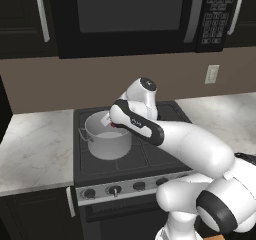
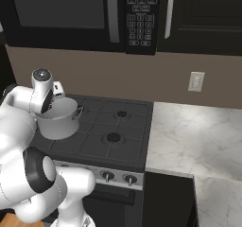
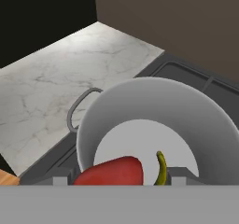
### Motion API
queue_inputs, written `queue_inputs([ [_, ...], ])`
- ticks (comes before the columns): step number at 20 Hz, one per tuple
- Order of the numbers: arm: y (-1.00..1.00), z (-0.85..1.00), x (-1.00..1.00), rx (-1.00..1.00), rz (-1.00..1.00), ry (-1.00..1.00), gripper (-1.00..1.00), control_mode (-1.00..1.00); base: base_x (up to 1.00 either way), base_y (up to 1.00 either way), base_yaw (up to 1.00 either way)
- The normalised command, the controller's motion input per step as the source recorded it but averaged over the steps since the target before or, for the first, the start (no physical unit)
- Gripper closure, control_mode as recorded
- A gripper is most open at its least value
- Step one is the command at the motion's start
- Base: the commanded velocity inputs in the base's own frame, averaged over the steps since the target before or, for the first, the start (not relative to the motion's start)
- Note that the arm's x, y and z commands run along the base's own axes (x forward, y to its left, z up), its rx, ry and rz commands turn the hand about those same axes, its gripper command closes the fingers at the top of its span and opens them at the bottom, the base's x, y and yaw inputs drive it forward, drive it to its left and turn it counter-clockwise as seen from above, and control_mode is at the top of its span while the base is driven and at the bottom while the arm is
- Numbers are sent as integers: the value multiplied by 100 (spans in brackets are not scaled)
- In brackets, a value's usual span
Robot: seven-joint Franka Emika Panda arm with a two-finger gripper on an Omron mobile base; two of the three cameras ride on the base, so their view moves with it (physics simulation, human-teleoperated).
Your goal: Turn on the burner for the pot on the stove. Wait thirty seconds for the pot to heat up. Then add the bell pepper to the pot.
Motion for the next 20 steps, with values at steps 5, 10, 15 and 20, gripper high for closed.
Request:
queue_inputs([
  [5,0,0,0,0,0,0,100,-100,0,0,0],
  [10,0,0,0,0,0,0,100,-100,0,0,0],
  [15,0,0,0,0,0,0,100,-100,0,0,0],
  [20,0,0,0,0,0,0,100,-100,0,0,0],
])
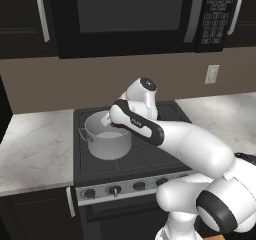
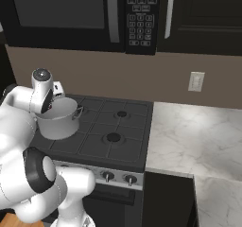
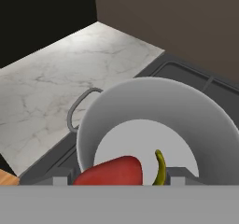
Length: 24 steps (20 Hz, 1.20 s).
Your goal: Turn on the burner for the pot on the stove. Wait thirty seconds for the pot to heat up. Then add the bell pepper to the pot.
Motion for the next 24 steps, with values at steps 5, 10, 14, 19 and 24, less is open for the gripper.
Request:
queue_inputs([
  [5,0,0,0,0,0,0,100,-100,0,0,0],
  [10,0,0,0,0,0,0,100,-100,0,0,0],
  [14,0,0,0,0,0,0,100,-100,0,0,0],
  [19,0,0,0,0,0,0,100,-100,0,0,0],
  [24,0,0,0,0,0,0,100,-100,0,0,0],
])
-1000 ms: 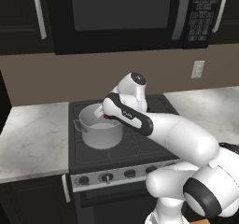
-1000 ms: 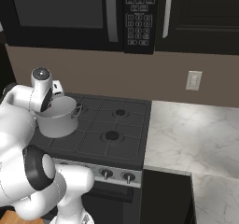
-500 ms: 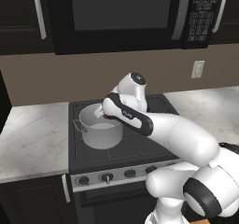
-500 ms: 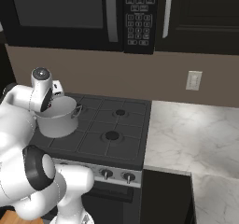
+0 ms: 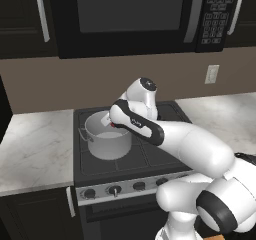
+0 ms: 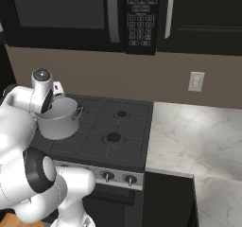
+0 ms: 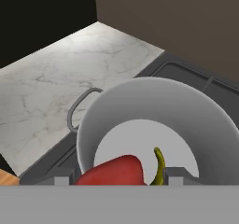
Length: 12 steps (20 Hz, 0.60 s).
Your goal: Turn on the burner for the pot on the stove. Wait thirty seconds for the pot to heat up. Then add the bell pepper to the pot.
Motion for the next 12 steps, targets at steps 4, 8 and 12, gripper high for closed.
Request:
queue_inputs([
  [4,0,0,0,0,0,0,100,-100,0,0,0],
  [8,0,0,0,0,0,0,100,-100,0,0,0],
  [12,0,0,0,0,0,0,100,-100,0,0,0],
])
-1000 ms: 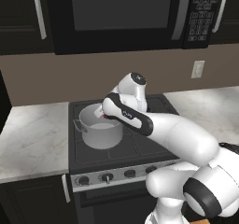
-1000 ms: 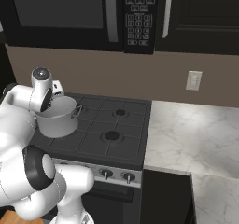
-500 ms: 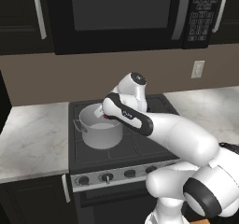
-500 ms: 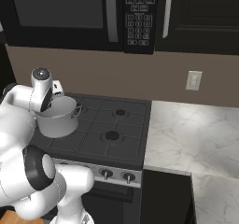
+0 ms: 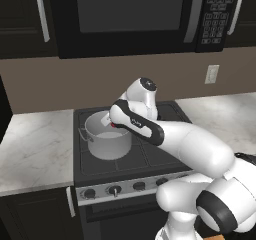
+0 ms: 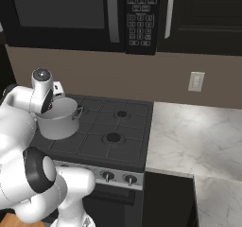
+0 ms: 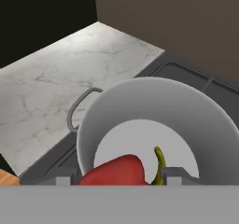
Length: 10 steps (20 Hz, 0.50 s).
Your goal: Turn on the burner for the pot on the stove. Wait thirty seconds for the pot to heat up. Then add the bell pepper to the pot.
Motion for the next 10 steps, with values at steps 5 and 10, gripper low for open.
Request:
queue_inputs([
  [5,0,0,0,0,0,0,100,-100,0,0,0],
  [10,0,0,0,0,0,0,100,-100,0,0,0],
])
